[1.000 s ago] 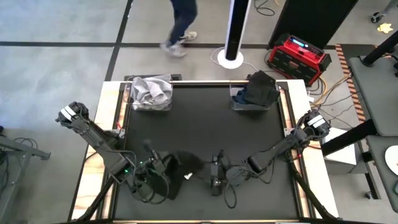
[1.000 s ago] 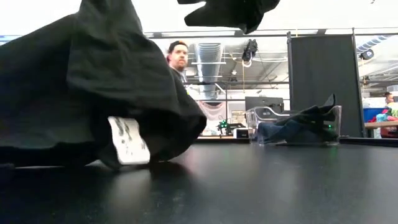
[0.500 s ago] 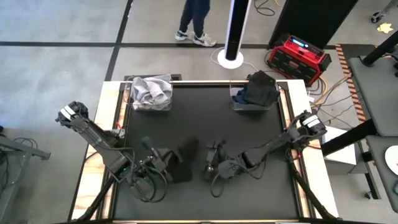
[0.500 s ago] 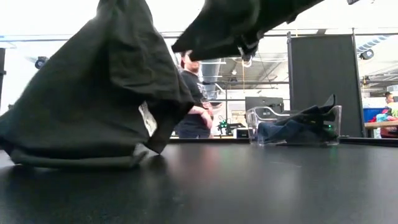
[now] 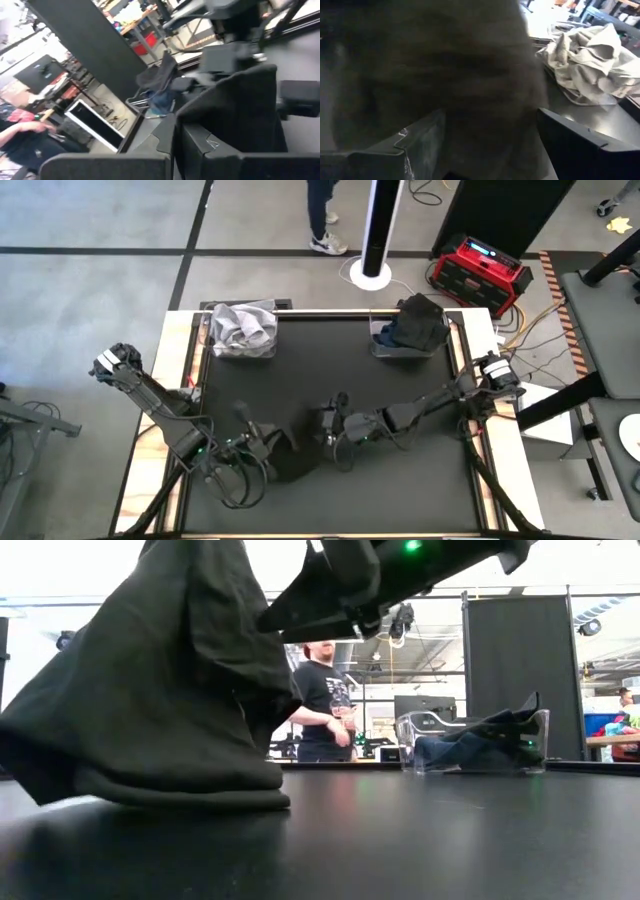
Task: Sort towels by color in basket
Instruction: Put the black towel into the right transparent bin
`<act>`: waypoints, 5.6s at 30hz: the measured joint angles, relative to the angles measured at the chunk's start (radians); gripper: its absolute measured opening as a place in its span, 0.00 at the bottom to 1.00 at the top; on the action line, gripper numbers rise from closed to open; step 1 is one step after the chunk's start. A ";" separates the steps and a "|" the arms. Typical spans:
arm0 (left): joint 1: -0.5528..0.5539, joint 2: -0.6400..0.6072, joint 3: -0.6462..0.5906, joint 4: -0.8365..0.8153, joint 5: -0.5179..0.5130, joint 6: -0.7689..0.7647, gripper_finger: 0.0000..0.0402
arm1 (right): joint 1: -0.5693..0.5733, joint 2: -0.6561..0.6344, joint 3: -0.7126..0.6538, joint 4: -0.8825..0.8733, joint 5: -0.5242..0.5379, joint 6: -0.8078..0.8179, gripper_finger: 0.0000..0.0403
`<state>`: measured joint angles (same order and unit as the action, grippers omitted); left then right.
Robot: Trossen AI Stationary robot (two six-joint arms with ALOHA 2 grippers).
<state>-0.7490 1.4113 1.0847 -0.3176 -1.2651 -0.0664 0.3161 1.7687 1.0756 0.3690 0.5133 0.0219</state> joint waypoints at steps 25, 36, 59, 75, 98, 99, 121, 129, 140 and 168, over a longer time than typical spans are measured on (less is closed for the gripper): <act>-0.024 -0.001 0.026 0.261 0.098 0.318 0.00 | -0.051 -0.113 -0.001 -0.002 -0.316 0.003 0.02; -0.044 -0.004 0.214 -0.100 0.018 0.270 0.00 | -0.003 -0.421 -0.001 -0.194 -0.293 0.066 0.02; -0.040 -0.014 0.142 -0.269 0.020 -0.020 0.00 | 0.043 -0.497 0.000 -0.290 -0.355 -0.004 0.02; -0.032 -0.088 -0.035 -0.090 0.341 -0.232 0.30 | 0.144 -0.427 0.000 -0.356 -0.273 -0.183 0.02; 0.031 -0.090 -0.380 0.475 0.412 -0.068 0.72 | 0.192 -0.370 0.000 -0.217 0.098 -0.321 0.02; 0.031 -0.090 -0.388 0.475 0.412 -0.081 0.72 | 0.200 -0.373 0.000 -0.194 0.122 -0.348 0.02; 0.058 0.194 -0.573 1.369 0.553 -0.098 0.72 | 0.218 -0.380 0.000 -0.101 0.216 -0.394 0.02; 0.105 0.349 -0.434 1.385 0.419 -0.011 0.72 | 0.215 -0.379 0.000 -0.102 0.216 -0.371 0.02; 0.154 0.421 -0.350 1.397 0.340 0.021 0.71 | 0.215 -0.378 0.000 -0.102 0.220 -0.346 0.02; 0.174 0.453 -0.340 1.491 0.367 0.091 0.00 | 0.216 -0.362 0.000 -0.099 0.302 -0.306 0.02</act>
<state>-0.5748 1.8642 0.7442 1.1738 -0.8981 0.0247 0.5323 1.4068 1.0756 0.2703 0.8149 -0.2840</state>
